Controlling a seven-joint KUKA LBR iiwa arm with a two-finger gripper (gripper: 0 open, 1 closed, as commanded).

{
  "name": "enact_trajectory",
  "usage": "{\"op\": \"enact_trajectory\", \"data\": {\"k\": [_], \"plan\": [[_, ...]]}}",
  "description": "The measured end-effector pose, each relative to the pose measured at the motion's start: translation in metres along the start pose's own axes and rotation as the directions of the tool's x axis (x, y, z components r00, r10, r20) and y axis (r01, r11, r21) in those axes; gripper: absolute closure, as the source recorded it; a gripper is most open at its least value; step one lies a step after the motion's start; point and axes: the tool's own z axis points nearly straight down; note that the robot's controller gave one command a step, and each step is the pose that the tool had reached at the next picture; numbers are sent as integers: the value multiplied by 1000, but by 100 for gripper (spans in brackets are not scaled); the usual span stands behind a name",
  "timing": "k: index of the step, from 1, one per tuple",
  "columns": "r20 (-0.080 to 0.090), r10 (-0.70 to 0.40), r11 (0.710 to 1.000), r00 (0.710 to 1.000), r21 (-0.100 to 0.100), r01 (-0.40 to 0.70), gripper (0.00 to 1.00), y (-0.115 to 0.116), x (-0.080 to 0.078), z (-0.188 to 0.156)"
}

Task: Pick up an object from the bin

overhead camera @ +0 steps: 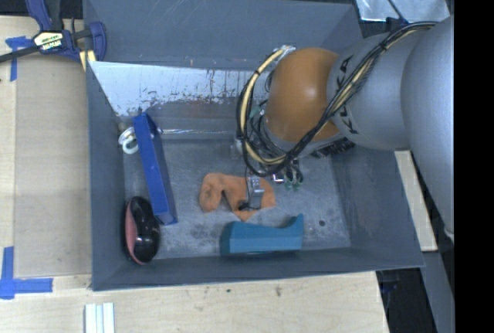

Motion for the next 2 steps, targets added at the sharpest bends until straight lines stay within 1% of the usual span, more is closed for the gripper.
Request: {"op": "enact_trajectory", "data": {"k": [1,2], "plan": [[-1,17,1000,1000,1,-17,100,0,-2,15],[-1,17,1000,1000,1,-17,100,0,-2,15]]}}
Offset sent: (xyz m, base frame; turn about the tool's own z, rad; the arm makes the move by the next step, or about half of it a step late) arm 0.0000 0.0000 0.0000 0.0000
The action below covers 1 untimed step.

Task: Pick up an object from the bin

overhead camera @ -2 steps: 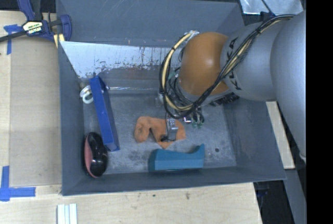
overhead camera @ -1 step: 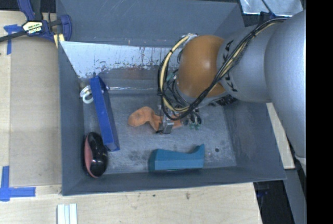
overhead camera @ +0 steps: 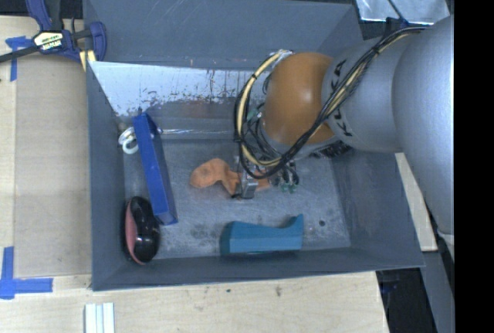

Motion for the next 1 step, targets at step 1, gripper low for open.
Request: {"op": "enact_trajectory", "data": {"k": [1], "plan": [[-4,0,1000,1000,0,0,100,0,1,-4]]}}
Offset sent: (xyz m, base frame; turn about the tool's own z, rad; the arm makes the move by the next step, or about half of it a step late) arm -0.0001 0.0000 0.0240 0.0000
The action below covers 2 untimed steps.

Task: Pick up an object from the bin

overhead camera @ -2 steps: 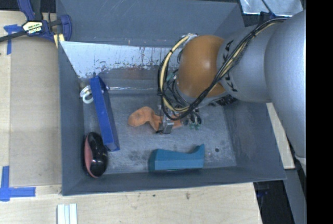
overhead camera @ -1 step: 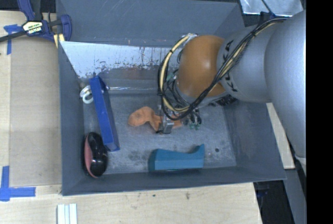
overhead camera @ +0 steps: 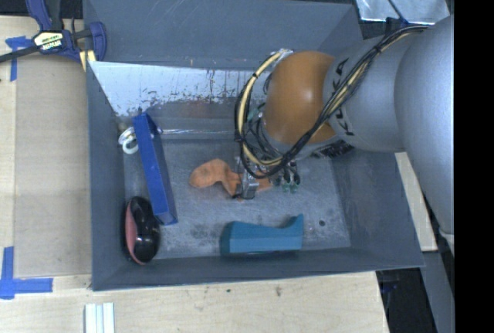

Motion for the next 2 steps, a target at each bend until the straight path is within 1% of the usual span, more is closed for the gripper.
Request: {"op": "enact_trajectory", "data": {"k": [1,2], "plan": [[-7,0,1000,1000,0,0,100,0,2,-20],[1,0,1000,1000,0,0,100,0,0,-39]]}}
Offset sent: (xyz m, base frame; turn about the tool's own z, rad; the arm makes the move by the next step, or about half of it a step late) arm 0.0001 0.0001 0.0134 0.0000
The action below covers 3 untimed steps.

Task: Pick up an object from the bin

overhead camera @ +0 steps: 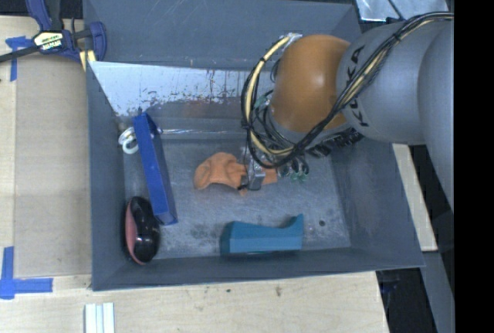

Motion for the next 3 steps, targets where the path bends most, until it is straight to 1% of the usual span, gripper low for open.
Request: {"op": "enact_trajectory", "data": {"k": [2,3], "plan": [[-2,0,1000,1000,0,0,100,0,1,-37],[3,-1,1000,1000,0,1,100,0,0,-54]]}}
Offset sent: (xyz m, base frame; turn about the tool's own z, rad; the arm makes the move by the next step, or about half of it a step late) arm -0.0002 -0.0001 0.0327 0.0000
